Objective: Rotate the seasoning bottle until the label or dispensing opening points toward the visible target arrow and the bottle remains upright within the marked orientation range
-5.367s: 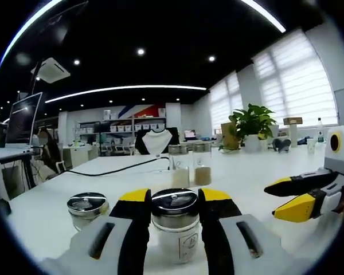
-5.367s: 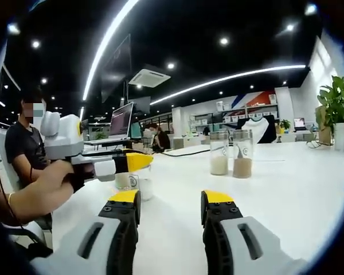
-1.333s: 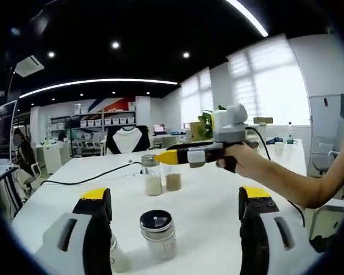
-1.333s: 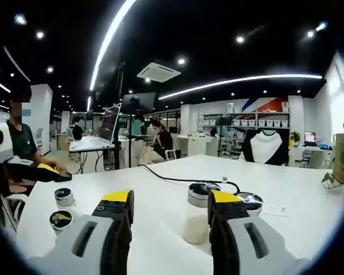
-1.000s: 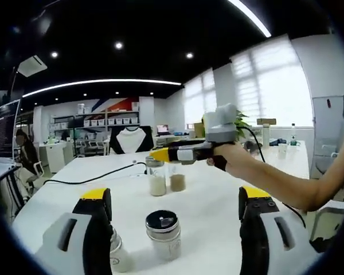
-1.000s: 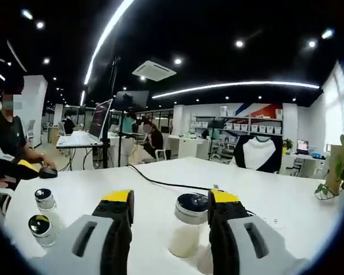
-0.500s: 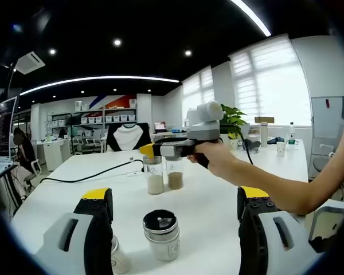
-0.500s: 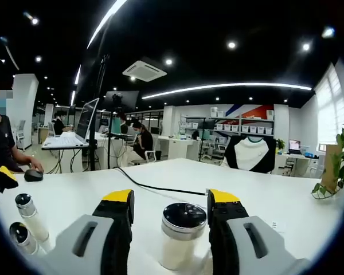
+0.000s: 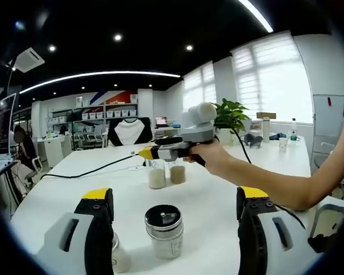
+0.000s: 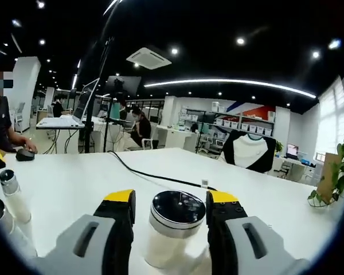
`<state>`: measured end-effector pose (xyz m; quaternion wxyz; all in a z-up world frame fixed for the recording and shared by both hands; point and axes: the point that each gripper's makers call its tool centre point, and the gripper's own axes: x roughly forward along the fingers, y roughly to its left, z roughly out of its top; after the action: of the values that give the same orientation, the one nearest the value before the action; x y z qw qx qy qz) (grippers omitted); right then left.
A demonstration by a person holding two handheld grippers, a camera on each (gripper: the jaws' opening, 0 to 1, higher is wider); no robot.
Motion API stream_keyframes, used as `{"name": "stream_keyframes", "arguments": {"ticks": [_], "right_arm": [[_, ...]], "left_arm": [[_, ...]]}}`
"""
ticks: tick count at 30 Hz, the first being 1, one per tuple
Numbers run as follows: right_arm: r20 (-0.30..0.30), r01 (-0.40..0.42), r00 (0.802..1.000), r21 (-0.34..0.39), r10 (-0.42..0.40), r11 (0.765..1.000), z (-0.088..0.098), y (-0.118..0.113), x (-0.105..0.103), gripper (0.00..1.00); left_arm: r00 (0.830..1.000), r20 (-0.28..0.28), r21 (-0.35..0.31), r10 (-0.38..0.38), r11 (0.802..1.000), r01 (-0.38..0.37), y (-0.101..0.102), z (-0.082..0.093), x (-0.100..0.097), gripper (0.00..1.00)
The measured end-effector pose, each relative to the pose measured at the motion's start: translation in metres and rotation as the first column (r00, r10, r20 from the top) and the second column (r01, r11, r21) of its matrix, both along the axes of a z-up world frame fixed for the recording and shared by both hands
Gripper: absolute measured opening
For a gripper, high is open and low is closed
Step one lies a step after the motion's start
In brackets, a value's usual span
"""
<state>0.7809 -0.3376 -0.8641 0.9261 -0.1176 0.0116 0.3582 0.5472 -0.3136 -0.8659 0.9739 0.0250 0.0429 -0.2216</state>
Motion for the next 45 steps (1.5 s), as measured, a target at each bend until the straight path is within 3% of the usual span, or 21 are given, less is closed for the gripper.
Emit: {"name": "stream_keyframes", "arguments": {"ticks": [3, 7, 10, 15, 21, 24, 30, 35, 41, 45], "right_arm": [[0.022, 0.012, 1.0, -0.03, -0.011, 0.999, -0.001, 0.0, 0.0, 0.45], [0.024, 0.016, 1.0, -0.044, -0.015, 0.999, -0.003, 0.004, -0.009, 0.5], [0.014, 0.013, 1.0, -0.032, -0.012, 0.999, -0.002, 0.004, -0.014, 0.52], [-0.03, -0.028, 0.999, 0.033, 0.029, 0.999, 0.0, 0.008, -0.024, 0.47], [-0.056, -0.021, 0.998, 0.044, 0.024, 0.999, -0.005, 0.008, -0.013, 0.45], [0.002, -0.047, 0.999, -0.011, 0.047, 0.999, -0.006, 0.014, -0.012, 0.46], [-0.008, -0.037, 0.999, 0.003, 0.037, 0.999, -0.006, 0.017, -0.008, 0.46], [-0.042, -0.027, 0.999, 0.027, 0.029, 0.999, -0.007, 0.024, -0.012, 0.54], [-0.066, -0.076, 0.995, 0.063, 0.08, 0.995, -0.005, 0.029, -0.018, 0.38], [-0.07, -0.055, 0.996, 0.082, 0.061, 0.995, -0.009, 0.027, -0.014, 0.43]], "left_arm": [[1.0, 0.008, -0.041, -0.012, 0.999, 0.012, 0.0, 0.004, 0.0, 0.93], [1.0, 0.008, -0.026, -0.009, 1.0, 0.009, 0.0, 0.003, 0.0, 0.93], [1.0, 0.007, -0.022, -0.01, 1.0, 0.01, 0.0, 0.003, 0.0, 0.92], [1.0, -0.007, -0.03, -0.013, 0.999, 0.012, -0.001, -0.002, 0.001, 0.91], [1.0, -0.005, -0.029, -0.021, 0.999, 0.021, -0.003, -0.002, 0.0, 0.91], [1.0, -0.003, -0.027, -0.02, 0.999, 0.02, -0.002, -0.002, 0.0, 0.91], [0.999, -0.013, -0.036, -0.029, 0.999, 0.029, -0.002, -0.006, 0.0, 0.89], [0.999, -0.012, -0.03, -0.031, 0.999, 0.031, -0.001, -0.006, 0.0, 0.89], [1.0, -0.006, -0.043, -0.025, 0.999, 0.025, 0.001, -0.006, 0.001, 0.88], [1.0, -0.012, -0.041, -0.022, 0.999, 0.022, 0.002, -0.008, 0.001, 0.88]]}}
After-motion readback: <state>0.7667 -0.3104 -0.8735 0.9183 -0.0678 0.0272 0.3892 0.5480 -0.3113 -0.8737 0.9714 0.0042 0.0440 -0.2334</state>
